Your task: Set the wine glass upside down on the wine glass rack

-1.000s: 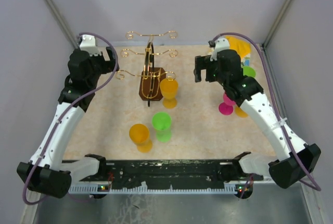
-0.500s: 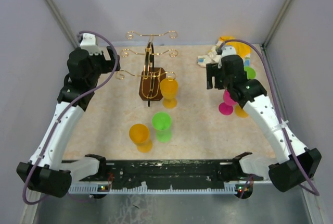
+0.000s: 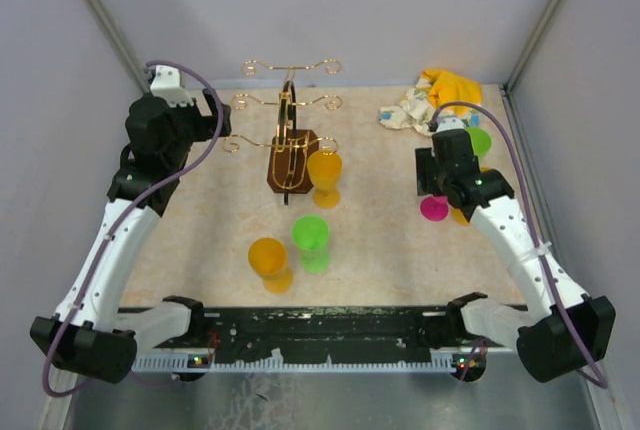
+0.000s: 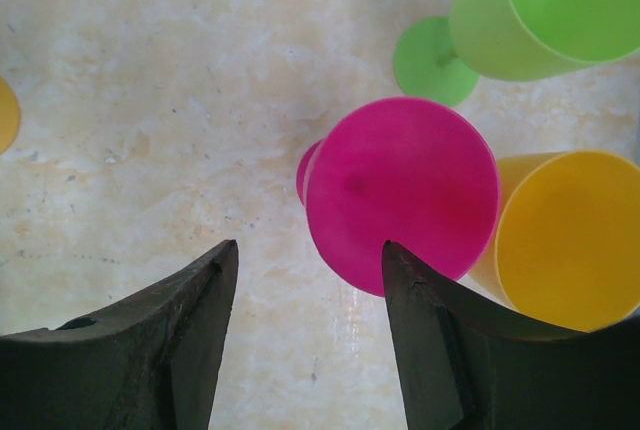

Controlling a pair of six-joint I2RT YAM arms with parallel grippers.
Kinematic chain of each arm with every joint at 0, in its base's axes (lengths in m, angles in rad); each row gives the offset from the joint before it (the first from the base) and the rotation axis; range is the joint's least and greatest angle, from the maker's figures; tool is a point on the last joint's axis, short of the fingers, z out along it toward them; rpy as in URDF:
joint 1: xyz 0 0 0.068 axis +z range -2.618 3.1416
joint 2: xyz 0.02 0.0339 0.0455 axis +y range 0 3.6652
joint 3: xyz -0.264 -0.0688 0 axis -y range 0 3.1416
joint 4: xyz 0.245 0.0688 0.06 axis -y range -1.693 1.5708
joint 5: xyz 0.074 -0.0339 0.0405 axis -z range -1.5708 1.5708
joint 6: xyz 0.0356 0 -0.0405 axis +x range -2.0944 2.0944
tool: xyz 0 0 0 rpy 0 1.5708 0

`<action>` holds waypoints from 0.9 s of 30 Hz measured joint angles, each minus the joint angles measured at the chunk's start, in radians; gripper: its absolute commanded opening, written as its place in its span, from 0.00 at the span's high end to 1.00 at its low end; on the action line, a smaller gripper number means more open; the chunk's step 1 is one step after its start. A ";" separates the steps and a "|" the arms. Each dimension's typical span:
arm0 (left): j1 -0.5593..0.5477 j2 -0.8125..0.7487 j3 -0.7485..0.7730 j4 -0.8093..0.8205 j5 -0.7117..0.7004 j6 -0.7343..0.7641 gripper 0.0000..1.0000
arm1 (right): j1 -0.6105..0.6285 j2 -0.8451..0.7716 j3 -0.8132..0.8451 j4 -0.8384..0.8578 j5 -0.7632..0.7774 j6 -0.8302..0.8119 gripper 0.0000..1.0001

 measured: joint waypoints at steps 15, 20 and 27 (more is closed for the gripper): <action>0.000 0.000 0.000 -0.003 0.010 -0.011 0.00 | -0.053 0.028 -0.082 0.095 -0.090 -0.037 0.98; 0.000 0.000 0.000 -0.010 0.018 -0.022 0.00 | -0.053 0.029 -0.082 0.093 -0.098 -0.037 1.00; 0.000 0.003 0.003 -0.012 0.054 -0.030 0.00 | -0.053 0.034 -0.013 0.047 -0.125 -0.037 1.00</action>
